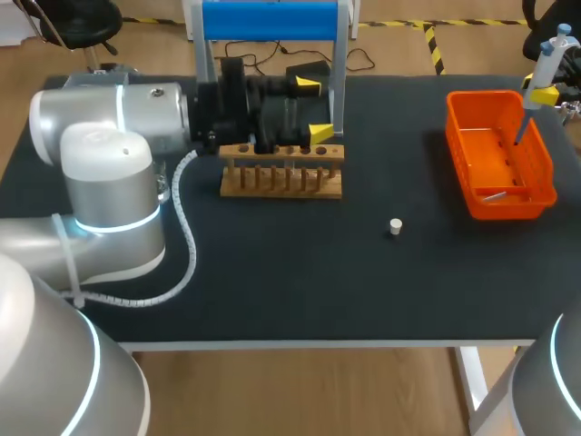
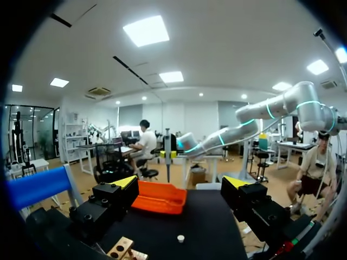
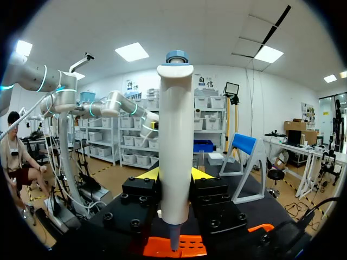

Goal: Invert the test tube, pick up the pipette, mount the tip to pipette, aspirate from beaker and dispense into the tube, eject the tip, return the pipette, and cap with the stopper.

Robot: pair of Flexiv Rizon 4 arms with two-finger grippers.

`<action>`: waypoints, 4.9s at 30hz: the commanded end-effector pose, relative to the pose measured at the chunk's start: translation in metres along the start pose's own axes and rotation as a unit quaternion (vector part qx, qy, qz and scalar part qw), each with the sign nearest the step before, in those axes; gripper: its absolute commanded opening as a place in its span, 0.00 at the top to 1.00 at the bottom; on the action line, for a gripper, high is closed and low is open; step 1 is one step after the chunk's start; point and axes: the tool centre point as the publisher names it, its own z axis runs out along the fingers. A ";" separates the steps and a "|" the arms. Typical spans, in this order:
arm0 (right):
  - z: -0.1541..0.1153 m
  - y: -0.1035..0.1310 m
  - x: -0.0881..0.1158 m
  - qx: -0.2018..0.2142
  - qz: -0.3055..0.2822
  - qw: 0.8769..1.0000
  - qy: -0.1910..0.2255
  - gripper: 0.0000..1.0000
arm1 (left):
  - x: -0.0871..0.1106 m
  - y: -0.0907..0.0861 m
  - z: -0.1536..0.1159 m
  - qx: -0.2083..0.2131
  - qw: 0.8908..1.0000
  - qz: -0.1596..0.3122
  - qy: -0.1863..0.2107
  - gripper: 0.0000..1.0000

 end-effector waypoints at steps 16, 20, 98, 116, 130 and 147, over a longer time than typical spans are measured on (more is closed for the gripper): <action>-0.001 0.001 -0.001 0.001 0.000 1.000 0.001 1.00 | 0.004 0.002 0.008 -0.032 0.999 -0.011 0.014 0.00; -0.001 0.001 -0.001 0.001 0.000 1.000 0.001 1.00 | 0.004 0.002 0.008 -0.032 0.999 -0.011 0.014 0.00; 0.300 0.012 0.061 -0.010 -0.012 0.999 -0.042 1.00 | 0.004 0.002 0.008 -0.032 0.999 -0.011 0.014 0.00; 0.349 0.006 0.046 -0.007 -0.007 1.000 -0.026 1.00 | 0.004 0.002 0.008 -0.032 0.999 -0.011 0.014 0.00; 0.359 0.005 0.043 -0.013 -0.006 0.999 -0.029 1.00 | 0.004 0.002 0.008 -0.032 0.999 -0.011 0.014 0.00; 0.364 0.006 0.040 -0.018 -0.008 0.999 -0.033 1.00 | 0.004 0.002 0.008 -0.032 0.999 -0.011 0.014 0.13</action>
